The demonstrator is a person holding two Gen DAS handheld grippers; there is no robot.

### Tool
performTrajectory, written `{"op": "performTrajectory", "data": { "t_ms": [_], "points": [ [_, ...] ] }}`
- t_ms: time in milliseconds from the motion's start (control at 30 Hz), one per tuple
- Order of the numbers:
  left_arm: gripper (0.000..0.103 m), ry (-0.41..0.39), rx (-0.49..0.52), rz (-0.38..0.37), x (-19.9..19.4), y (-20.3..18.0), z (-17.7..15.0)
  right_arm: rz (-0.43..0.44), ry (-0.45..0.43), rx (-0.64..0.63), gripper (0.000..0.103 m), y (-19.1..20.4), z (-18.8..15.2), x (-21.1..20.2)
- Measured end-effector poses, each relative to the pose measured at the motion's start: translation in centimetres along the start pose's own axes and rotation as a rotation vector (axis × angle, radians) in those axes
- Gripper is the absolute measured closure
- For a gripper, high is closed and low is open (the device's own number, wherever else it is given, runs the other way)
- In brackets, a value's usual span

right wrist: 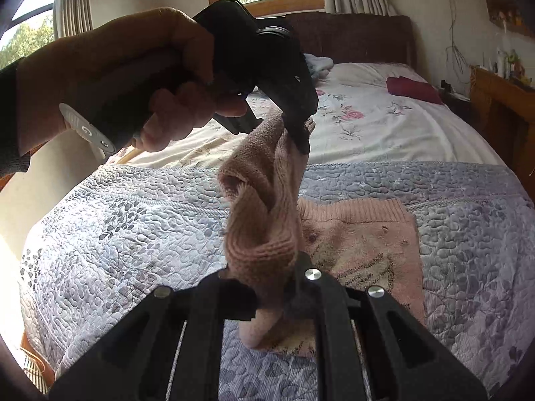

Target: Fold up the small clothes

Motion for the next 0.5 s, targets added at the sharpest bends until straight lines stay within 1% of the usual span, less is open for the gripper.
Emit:
{"op": "performTrajectory", "data": {
  "t_ms": [233,333,500],
  "points": [
    [0.080,0.021,0.049,0.087,3.0,-3.7,0.1,0.023,-0.010,0.115,0.094,-3.7,-1.8,-0.3],
    [0.080,0.028,0.066,0.114,4.2,-5.3,0.2,0.026,-0.010,0.142,0.094,-5.2,-2.6,-0.5],
    [0.080,0.021,0.081,0.167,6.5,-7.7,0.1,0.043,0.028,0.184,0.094,-7.6,-4.3,-0.3]
  ]
}}
Point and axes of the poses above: each gripper's, at about its wrist camera, not at the fingertips, and x roughly the way its jaws point, y to its left, z to its top, the point moved 7 cm from there along x, roughly the way its jaws point, and after that the axes turned 7 degrees about -x, right-handed, at the moved point
